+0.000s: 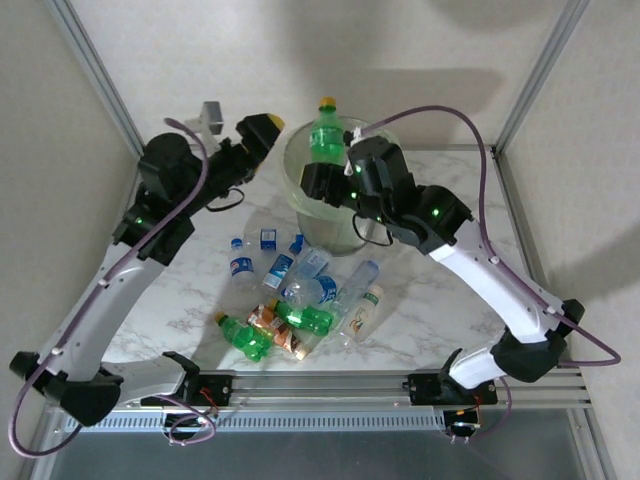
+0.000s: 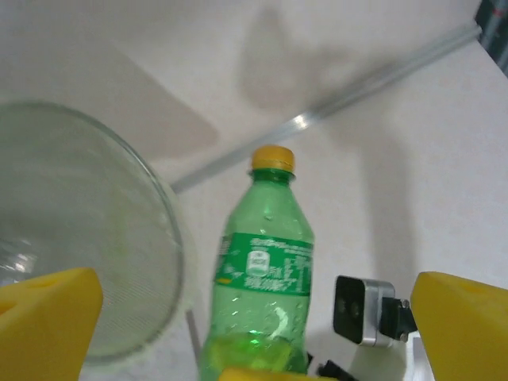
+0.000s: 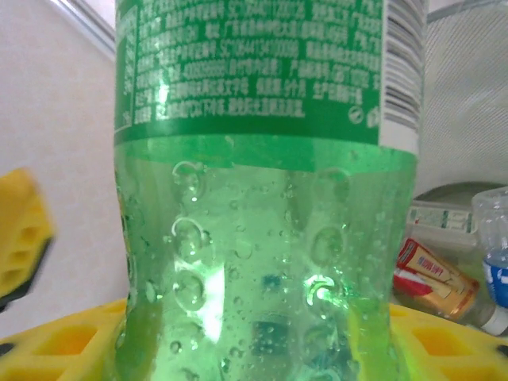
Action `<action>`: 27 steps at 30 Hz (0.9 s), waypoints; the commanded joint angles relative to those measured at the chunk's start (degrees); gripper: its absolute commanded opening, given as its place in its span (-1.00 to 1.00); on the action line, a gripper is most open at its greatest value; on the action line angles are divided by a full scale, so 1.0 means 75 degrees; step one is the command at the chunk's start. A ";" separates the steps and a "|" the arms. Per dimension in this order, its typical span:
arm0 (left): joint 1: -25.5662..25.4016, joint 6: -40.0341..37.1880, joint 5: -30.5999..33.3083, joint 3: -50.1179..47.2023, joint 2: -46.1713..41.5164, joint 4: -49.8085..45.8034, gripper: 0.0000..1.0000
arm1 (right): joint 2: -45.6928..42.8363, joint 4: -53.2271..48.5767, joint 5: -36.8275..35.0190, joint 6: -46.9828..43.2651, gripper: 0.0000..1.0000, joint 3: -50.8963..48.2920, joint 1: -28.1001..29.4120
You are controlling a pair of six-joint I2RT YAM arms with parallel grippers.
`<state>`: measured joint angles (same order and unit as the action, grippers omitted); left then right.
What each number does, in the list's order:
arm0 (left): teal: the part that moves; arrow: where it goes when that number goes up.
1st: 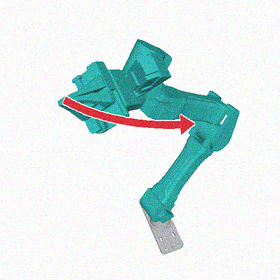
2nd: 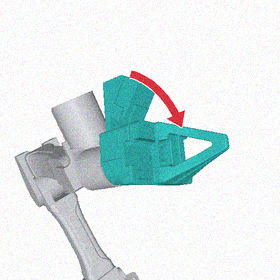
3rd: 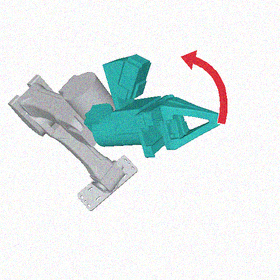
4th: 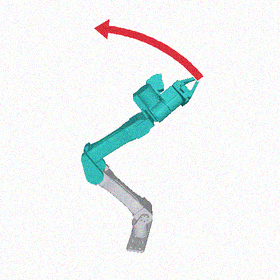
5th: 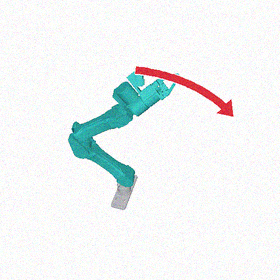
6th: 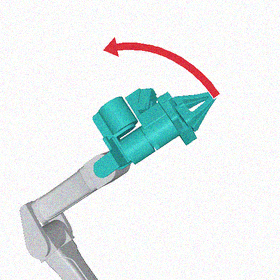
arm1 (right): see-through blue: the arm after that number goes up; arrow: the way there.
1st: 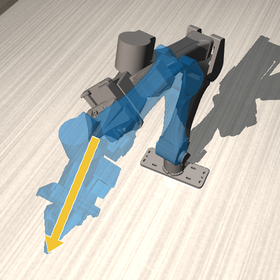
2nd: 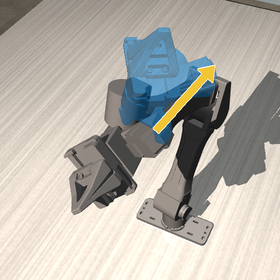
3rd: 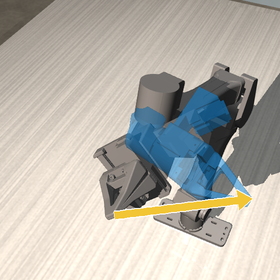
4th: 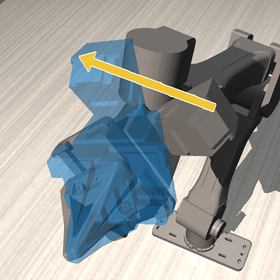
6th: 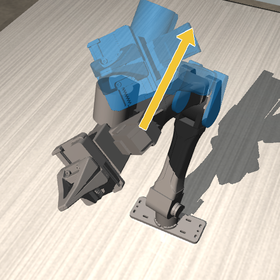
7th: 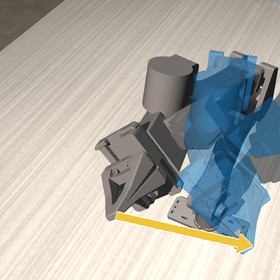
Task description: Put the plastic bottles in the bin
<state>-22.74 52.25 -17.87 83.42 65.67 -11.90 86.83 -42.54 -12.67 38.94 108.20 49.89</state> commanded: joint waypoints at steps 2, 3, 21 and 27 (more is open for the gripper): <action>0.0592 -0.0369 0.0245 -0.0318 -0.0216 -0.0507 0.99 | 0.0647 -0.0608 -0.0155 -0.0222 0.17 0.0630 -0.0405; 0.0657 -0.0377 0.0160 -0.0394 -0.0202 -0.0511 0.98 | 0.0790 -0.0654 -0.0120 -0.0249 0.17 0.0726 -0.0541; 0.0836 -0.1322 0.0372 -0.0541 0.0440 -0.1285 0.83 | 0.2482 -0.1537 0.0141 -0.0366 0.84 0.2708 -0.1508; 0.0829 -0.1690 0.0257 -0.0543 0.0210 -0.1711 0.76 | 0.1464 -0.1097 0.0144 -0.0372 0.81 0.1850 -0.1106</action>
<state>-16.99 42.41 -15.14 78.91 69.01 -22.63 103.20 -51.79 -10.92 36.25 124.38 39.29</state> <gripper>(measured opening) 0.883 0.907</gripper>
